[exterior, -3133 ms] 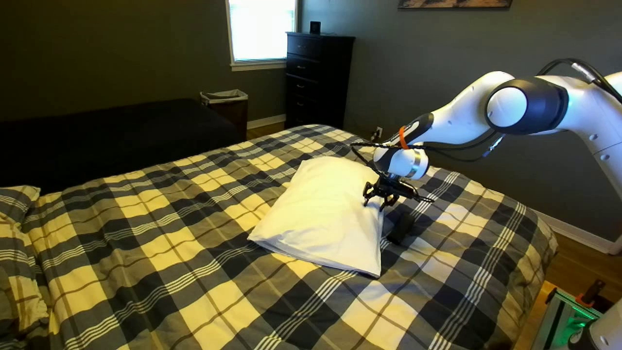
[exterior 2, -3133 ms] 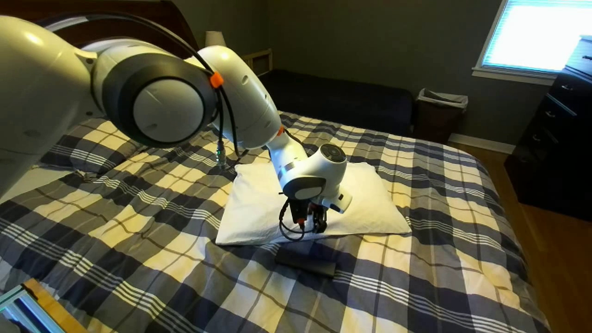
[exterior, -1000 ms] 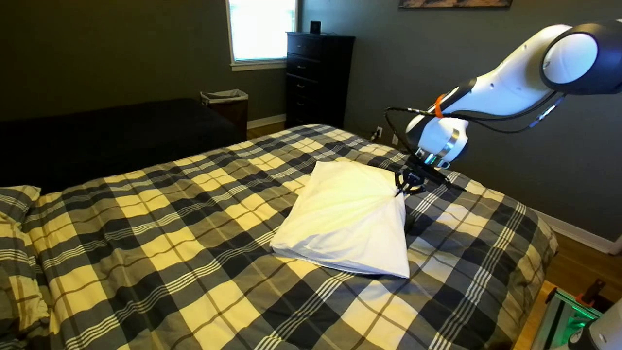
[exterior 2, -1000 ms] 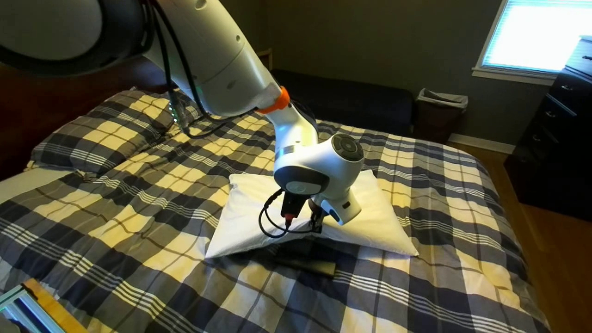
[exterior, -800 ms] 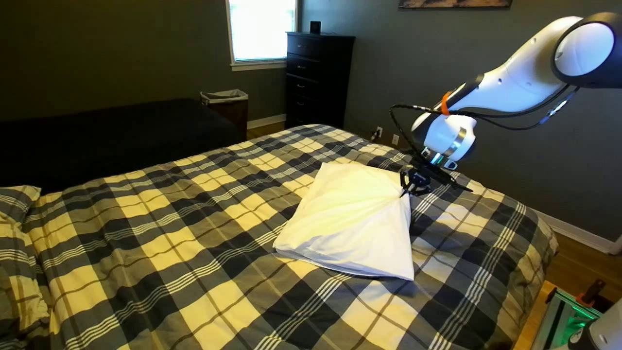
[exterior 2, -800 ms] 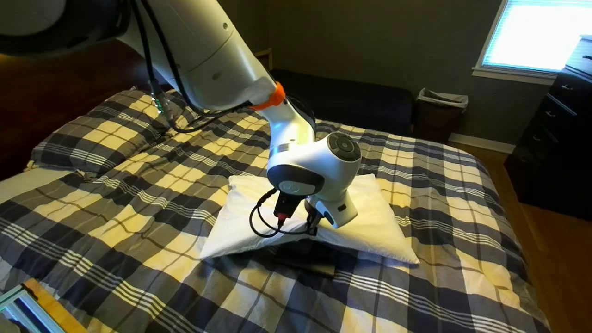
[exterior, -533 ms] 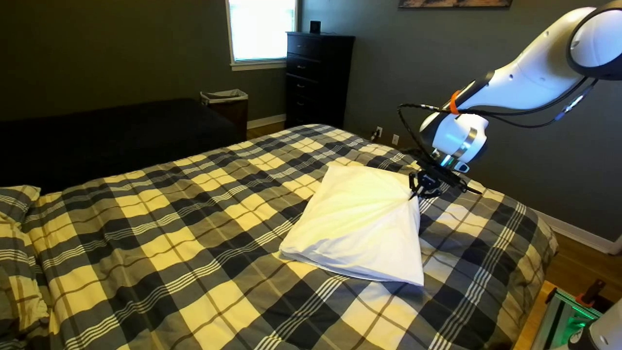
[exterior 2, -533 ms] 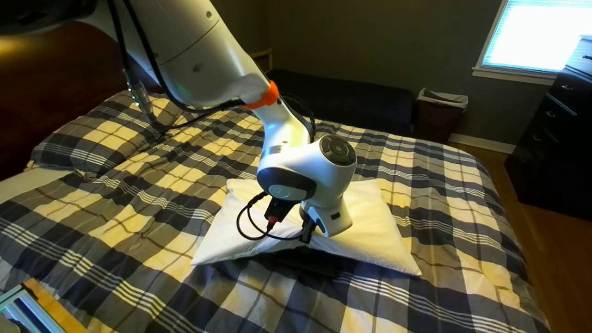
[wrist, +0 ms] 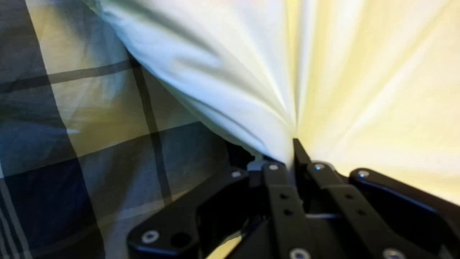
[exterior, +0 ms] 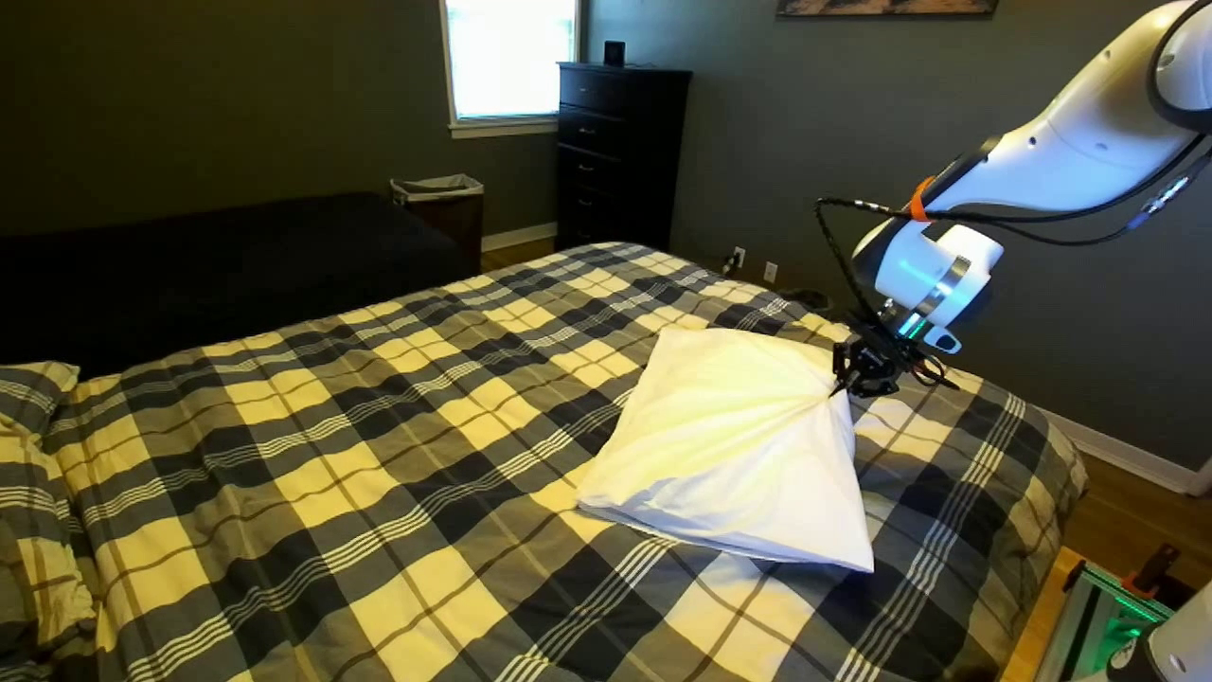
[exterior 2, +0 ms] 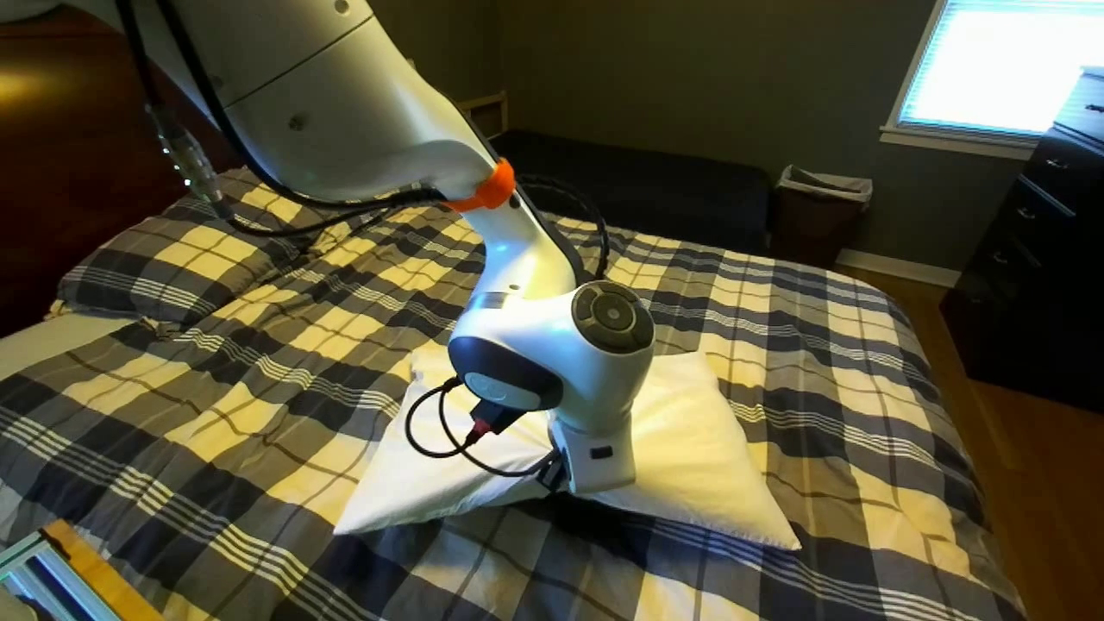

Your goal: Move the remote control backwards then place the white pillow over the remote.

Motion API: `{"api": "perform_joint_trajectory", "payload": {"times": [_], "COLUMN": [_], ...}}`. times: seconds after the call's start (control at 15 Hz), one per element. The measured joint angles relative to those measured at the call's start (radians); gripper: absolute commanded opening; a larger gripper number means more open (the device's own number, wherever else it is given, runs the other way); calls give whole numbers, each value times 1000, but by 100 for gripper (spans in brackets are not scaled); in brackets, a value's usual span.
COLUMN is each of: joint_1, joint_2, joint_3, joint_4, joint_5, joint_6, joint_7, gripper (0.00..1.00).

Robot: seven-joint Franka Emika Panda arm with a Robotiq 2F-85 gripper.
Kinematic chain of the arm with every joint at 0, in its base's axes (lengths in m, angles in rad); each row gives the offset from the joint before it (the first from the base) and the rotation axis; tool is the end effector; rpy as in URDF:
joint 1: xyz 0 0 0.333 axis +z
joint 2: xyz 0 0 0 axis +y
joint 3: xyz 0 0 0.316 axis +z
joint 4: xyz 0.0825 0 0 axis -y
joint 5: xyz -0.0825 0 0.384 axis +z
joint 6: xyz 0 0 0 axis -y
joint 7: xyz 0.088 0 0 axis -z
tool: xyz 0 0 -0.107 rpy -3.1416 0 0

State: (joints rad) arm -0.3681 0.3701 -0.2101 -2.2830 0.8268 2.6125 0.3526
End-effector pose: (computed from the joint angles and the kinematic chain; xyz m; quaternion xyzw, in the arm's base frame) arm 0.4272 -0.3025 0.1891 -0.6721 0.7225 -0.0152 0.1616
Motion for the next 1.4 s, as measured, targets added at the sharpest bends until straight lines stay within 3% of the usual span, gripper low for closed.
{"api": "perform_joint_trajectory", "payload": {"times": [0.33, 0.4, 0.47, 0.6, 1.0, 1.4], "joint_1": [13, 16, 17, 18, 28, 53], "joint_2": [-32, -36, -40, -46, -93, -143], "joint_3": [-31, -37, -40, -44, -57, -57], "joint_4": [-52, -59, -63, -66, -67, -69], "joint_5": [75, 81, 85, 87, 10, -208], "joint_6": [34, 34, 34, 35, 73, 81], "joint_7": [65, 73, 75, 71, -81, -185], "gripper": [3, 35, 36, 50, 96, 100]}}
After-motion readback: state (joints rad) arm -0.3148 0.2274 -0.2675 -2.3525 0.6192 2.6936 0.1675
